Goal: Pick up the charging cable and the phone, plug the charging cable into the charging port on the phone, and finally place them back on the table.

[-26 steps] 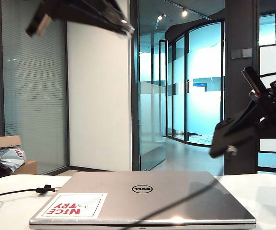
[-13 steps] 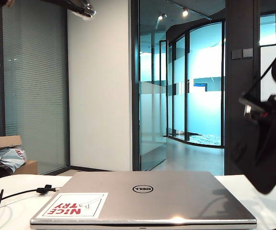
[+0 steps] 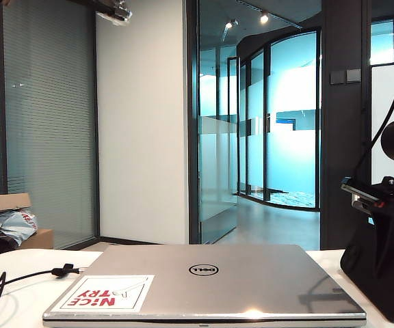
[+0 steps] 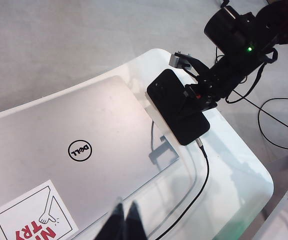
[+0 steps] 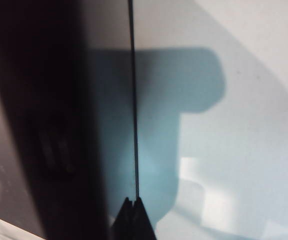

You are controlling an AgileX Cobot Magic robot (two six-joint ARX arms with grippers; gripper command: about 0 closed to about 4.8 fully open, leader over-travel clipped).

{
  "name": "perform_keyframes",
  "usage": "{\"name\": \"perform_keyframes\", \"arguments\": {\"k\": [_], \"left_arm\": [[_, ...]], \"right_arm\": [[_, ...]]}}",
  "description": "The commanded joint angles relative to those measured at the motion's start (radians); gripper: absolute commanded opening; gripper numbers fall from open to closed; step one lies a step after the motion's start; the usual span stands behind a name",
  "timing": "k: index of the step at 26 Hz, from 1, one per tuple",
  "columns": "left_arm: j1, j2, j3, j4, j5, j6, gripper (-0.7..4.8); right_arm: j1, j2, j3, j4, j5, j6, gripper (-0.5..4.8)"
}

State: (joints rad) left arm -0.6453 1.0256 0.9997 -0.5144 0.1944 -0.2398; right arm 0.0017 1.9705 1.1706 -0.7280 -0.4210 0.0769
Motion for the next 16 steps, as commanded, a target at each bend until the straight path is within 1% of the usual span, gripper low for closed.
{"name": "perform_keyframes", "arguments": {"k": [1,2,4,8,9,13,14,16], "left_arm": [[0.001,-0.002,0.004,-0.006,0.002,0.004,-0.06],[0.001,-0.002,0.004,-0.013,0.002,0.004,-0.06],[0.001,-0.002,0.004,-0.028,0.002,0.004,-0.06],[0.001,-0.006,0.004,-0.031,0.002,0.004,-0.06],[0.002,-0.012,0.004,-0.031,0.002,0.004,-0.06],[0.002,-0.028,0.004,-0.032,0.002,0.004,-0.06],[0.002,-0.035,0.004,-0.035,0.002,0.005,-0.06],[0.002,-0.049,0.004,-0.04,0.002,0.005,-0.06]], "right_arm": [[0.003,0.022,0.002,0.024,0.003,-0.01,2.08],[0.003,0.019,0.005,0.018,0.005,-0.01,2.41],[0.003,0.012,0.015,-0.002,0.01,-0.01,2.57],[0.003,-0.016,0.074,-0.102,0.084,-0.021,2.57],[0.003,-0.046,0.085,-0.132,0.104,-0.026,2.57],[0.003,-0.168,0.087,-0.169,0.137,-0.026,2.56],[0.003,-0.189,0.087,-0.18,0.138,-0.026,2.51],[0.003,-0.252,0.087,-0.223,0.138,-0.026,1.81]]}}
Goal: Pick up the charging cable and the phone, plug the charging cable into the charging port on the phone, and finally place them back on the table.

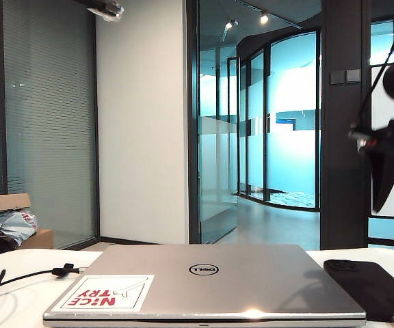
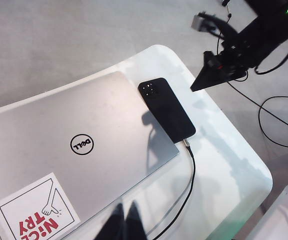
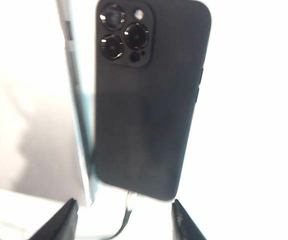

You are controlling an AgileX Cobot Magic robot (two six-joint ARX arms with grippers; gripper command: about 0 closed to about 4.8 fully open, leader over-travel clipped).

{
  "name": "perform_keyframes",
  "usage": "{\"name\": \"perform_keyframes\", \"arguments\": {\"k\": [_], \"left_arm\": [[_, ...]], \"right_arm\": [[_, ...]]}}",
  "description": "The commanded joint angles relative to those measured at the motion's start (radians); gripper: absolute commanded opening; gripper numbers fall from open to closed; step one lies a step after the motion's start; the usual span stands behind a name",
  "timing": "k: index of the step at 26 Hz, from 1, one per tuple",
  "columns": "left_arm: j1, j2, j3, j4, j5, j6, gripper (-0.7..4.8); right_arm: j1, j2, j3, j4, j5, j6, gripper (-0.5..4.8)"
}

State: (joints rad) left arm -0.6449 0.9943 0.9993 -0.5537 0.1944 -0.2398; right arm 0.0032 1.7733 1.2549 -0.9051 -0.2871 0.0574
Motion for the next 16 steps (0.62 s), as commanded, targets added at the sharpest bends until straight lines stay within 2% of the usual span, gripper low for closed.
{"name": "perform_keyframes", "arguments": {"k": [1,3,6,10,12,16], "left_arm": [[0.001,-0.027,0.004,-0.006,0.002,0.004,-0.06],[0.001,-0.05,0.0,-0.022,0.001,0.005,-0.06],[0.001,-0.097,-0.018,-0.039,0.0,0.005,-0.06],[0.001,-0.157,-0.055,-0.034,-0.003,0.018,-0.06],[0.002,-0.199,-0.093,-0.028,-0.005,0.072,-0.06],[0.002,-0.269,-0.17,0.026,-0.007,0.114,-0.06]], "right_arm": [[0.002,-0.082,0.003,-0.063,0.009,-0.006,1.35],[0.003,-0.164,0.0,-0.095,0.057,-0.006,0.46],[0.016,-0.287,-0.045,-0.07,0.108,-0.006,0.02],[0.022,-0.48,-0.179,0.069,0.106,-0.006,-0.04],[0.022,-0.631,-0.289,0.171,0.108,-0.006,-0.04],[0.019,-0.79,-0.391,0.195,0.113,-0.006,-0.04]]}}
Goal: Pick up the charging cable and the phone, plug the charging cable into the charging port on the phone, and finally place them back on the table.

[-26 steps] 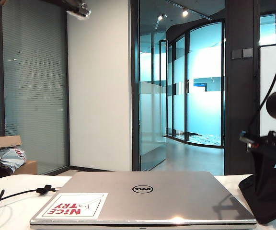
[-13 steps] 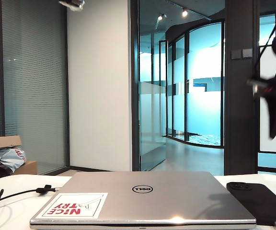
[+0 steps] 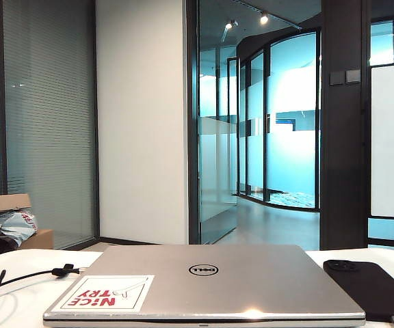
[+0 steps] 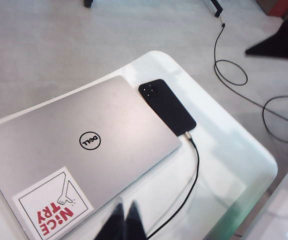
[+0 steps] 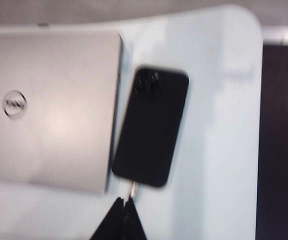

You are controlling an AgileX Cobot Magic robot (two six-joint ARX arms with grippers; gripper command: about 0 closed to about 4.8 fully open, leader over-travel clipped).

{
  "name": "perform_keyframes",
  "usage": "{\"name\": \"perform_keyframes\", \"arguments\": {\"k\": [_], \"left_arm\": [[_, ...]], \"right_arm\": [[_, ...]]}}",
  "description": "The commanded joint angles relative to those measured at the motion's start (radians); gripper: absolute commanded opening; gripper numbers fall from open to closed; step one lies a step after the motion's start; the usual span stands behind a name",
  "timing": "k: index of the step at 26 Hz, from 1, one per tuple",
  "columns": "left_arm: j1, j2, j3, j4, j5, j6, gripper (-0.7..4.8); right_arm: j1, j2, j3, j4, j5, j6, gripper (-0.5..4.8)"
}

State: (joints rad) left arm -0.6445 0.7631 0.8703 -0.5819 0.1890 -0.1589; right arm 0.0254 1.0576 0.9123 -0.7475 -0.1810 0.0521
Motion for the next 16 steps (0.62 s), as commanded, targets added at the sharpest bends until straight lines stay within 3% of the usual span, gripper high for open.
{"name": "perform_keyframes", "arguments": {"k": [1,7,12,16], "left_arm": [[0.002,-0.063,-0.077,0.088,-0.002,0.033,-0.06],[0.002,-0.148,-0.224,0.21,-0.003,0.084,-0.06],[0.001,-0.196,-0.365,0.336,-0.005,0.084,-0.06],[0.002,-0.232,-0.45,0.361,-0.005,0.083,-0.06]], "right_arm": [[-0.002,-0.123,-0.078,0.047,0.003,-0.001,-0.04],[-0.002,-0.235,-0.131,0.095,0.007,0.0,0.0],[-0.002,-0.257,-0.136,0.101,0.003,0.0,0.0],[-0.003,-0.257,-0.137,0.102,0.004,0.0,0.0]]}}
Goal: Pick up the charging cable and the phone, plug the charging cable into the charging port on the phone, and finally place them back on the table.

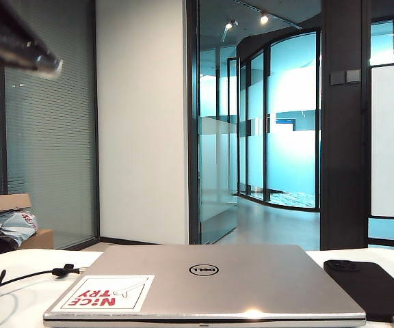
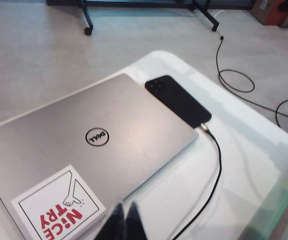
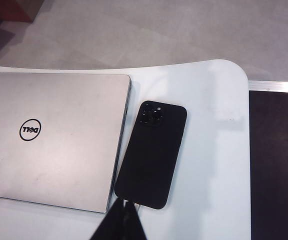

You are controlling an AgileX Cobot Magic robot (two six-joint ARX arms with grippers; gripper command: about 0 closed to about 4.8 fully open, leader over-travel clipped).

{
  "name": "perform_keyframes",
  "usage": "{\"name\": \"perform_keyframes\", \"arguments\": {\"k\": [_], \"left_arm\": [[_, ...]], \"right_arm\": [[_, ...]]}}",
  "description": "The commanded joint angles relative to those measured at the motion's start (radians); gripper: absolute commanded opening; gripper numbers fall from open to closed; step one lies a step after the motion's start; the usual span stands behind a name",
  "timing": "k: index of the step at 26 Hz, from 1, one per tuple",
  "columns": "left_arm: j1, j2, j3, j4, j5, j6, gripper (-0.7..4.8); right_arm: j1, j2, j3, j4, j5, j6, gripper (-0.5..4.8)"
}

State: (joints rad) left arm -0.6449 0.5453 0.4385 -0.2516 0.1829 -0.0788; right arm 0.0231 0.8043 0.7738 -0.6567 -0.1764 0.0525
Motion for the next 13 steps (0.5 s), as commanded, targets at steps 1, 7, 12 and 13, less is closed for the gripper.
{"name": "perform_keyframes", "arguments": {"k": [1,7,12,13], "left_arm": [[0.002,-0.018,-0.028,0.031,0.001,0.003,-0.06],[0.002,-0.097,-0.06,0.066,-0.003,0.0,-0.06],[0.021,-0.188,-0.084,0.15,-0.007,0.021,-0.06],[0.038,-0.203,-0.09,0.158,-0.007,0.043,-0.06]], "right_arm": [[0.0,-0.003,0.002,0.011,-0.001,-0.001,0.0],[0.0,-0.003,0.002,0.011,-0.001,-0.001,0.0],[0.0,-0.003,0.002,0.011,-0.001,-0.001,0.0],[0.0,-0.003,0.002,0.011,-0.001,-0.001,0.0]]}}
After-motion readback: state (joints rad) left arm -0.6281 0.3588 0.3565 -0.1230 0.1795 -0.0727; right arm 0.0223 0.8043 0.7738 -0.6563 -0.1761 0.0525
